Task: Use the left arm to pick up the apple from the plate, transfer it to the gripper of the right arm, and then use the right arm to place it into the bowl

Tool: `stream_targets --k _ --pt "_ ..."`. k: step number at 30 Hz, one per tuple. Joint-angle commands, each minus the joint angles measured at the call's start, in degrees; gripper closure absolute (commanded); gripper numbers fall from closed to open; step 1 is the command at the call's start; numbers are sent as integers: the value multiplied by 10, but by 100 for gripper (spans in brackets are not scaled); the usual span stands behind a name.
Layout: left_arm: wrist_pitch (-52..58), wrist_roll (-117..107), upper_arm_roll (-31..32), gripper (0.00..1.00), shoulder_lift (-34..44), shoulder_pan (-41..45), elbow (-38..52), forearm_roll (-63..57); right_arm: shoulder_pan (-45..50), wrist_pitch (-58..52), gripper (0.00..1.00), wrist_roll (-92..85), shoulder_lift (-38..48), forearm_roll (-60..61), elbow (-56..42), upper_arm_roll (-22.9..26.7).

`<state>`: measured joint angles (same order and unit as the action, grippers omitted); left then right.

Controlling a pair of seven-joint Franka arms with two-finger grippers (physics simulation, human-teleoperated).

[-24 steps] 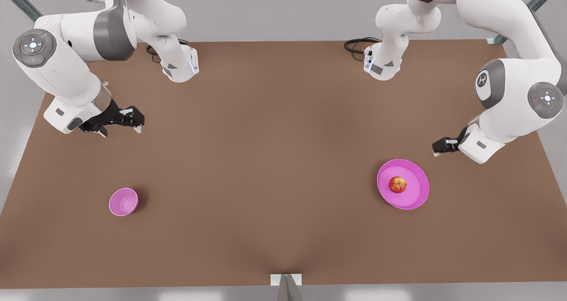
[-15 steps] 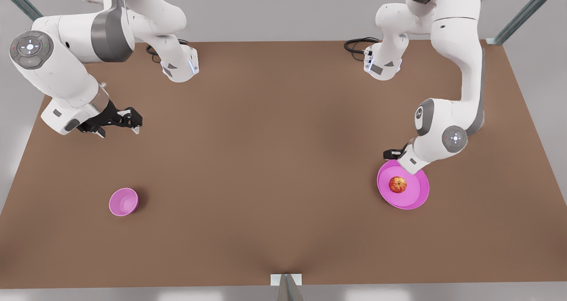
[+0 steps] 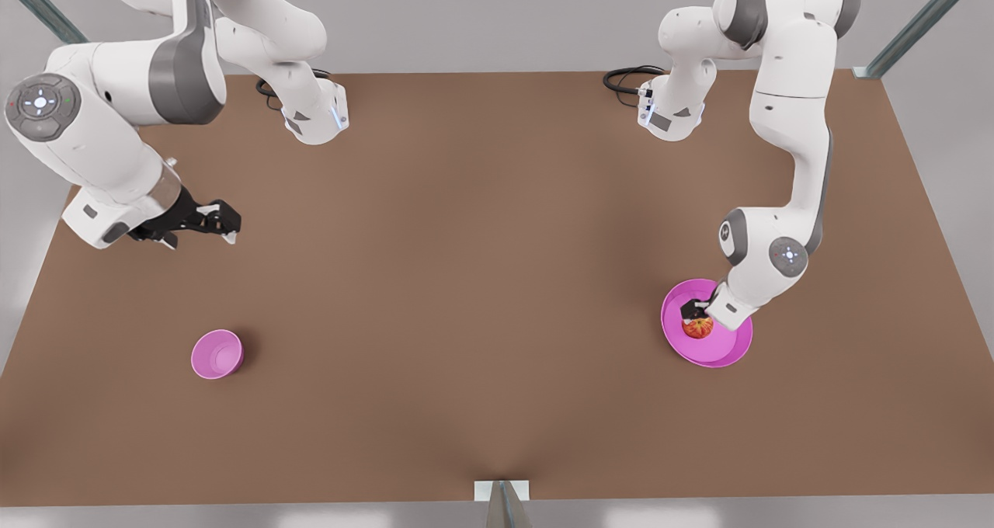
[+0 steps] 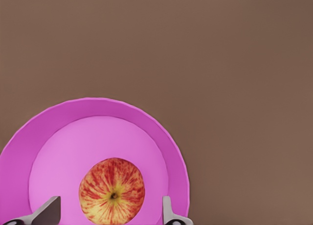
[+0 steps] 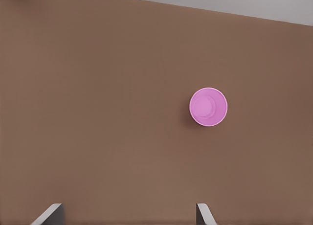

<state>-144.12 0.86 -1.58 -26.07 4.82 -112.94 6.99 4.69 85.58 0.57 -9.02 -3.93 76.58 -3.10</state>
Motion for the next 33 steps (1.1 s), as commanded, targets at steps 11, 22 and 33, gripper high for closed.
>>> stream_targets --k 11,22,33 --pt "-35 60 -1 0 -72 -2 20 1 -52 -2 0 53 -14 27 21 -5" --pt "-30 65 -2 0 -76 -2 5 0 -53 -1 0 54 -17 27 21 -5" --pt "-30 65 -2 19 -78 -5 9 -1 -53 1 0 53 -17 28 20 -5"
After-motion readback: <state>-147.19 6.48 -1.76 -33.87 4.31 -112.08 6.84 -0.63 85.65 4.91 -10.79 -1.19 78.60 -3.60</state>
